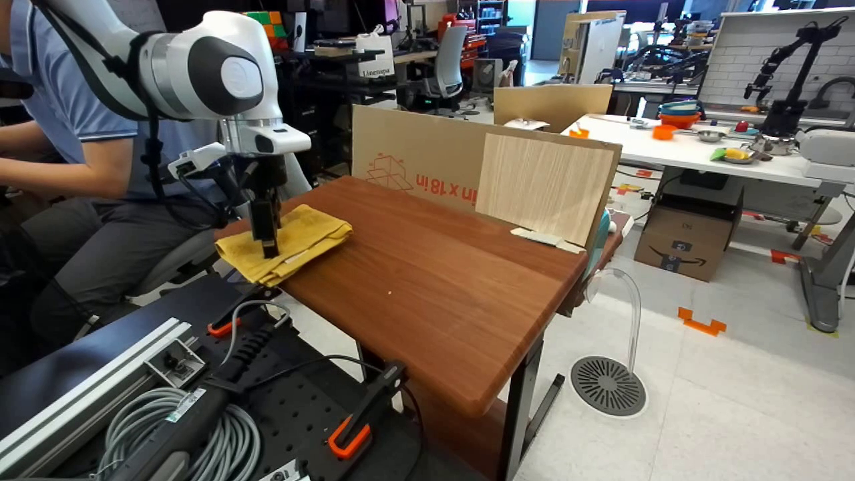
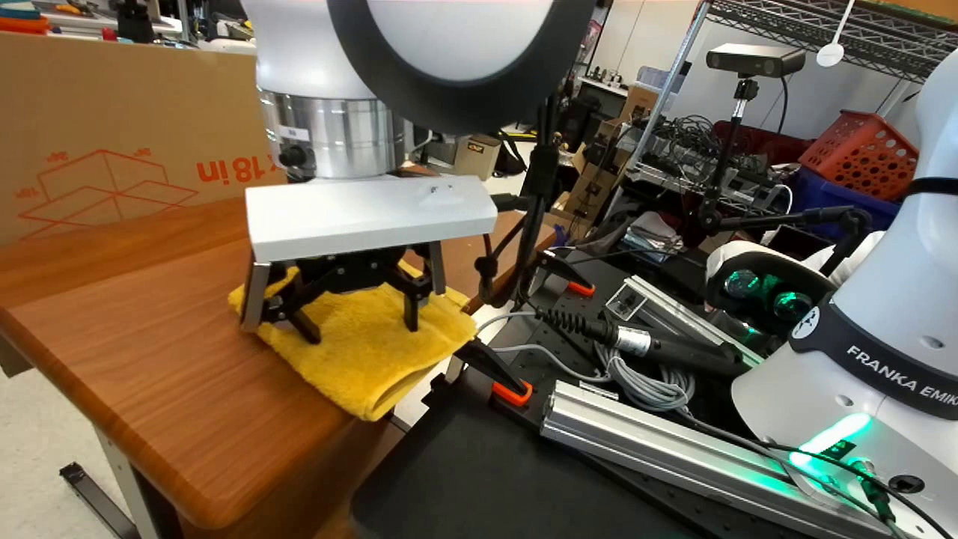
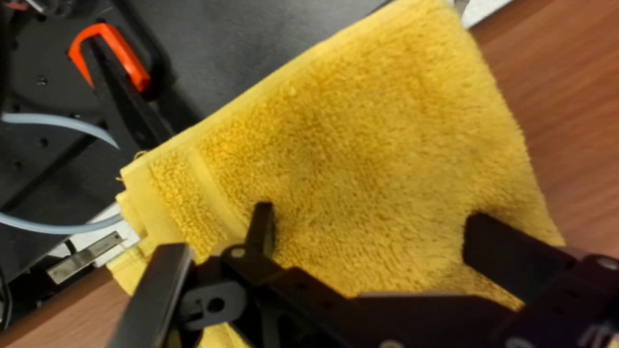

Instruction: Use the yellow towel to wipe the table

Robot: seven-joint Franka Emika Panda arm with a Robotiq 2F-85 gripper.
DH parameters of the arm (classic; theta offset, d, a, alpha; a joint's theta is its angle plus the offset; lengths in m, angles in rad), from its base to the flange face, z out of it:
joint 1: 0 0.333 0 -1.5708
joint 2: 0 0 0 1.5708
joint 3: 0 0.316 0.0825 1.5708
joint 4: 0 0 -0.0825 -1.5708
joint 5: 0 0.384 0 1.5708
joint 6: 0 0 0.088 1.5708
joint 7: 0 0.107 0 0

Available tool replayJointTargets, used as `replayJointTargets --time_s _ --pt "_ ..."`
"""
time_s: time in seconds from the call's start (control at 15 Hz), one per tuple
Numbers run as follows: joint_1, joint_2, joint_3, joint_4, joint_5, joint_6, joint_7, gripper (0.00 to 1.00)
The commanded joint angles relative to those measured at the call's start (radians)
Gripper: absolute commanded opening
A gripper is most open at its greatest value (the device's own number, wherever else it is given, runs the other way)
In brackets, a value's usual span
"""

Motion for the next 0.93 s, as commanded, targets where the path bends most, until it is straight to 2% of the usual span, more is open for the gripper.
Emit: replayJointTargets --time_s 0.0,0.27,0.33,0.47,0.53,0.67,0.73,0.87 --pt "-0.013 0.006 -0.003 0.063 -0.013 0.062 0.032 1.0" --pt "-0.047 -0.032 -0.004 0.092 0.009 0.076 0.019 1.0" --pt "-0.056 -0.085 -0.003 0.052 0.004 0.031 0.006 1.0" --pt "-0.089 -0.205 0.013 -0.052 0.013 0.012 -0.049 1.0" --pt "-0.102 -0.254 0.019 -0.087 0.019 -0.02 -0.071 1.0" --pt "-0.136 -0.348 0.031 -0.118 0.041 -0.198 -0.122 1.0" --pt "-0.122 -0.207 0.03 -0.036 -0.001 -0.087 -0.058 1.0" --pt "-0.15 -0.296 0.043 -0.081 0.009 -0.171 -0.089 1.0"
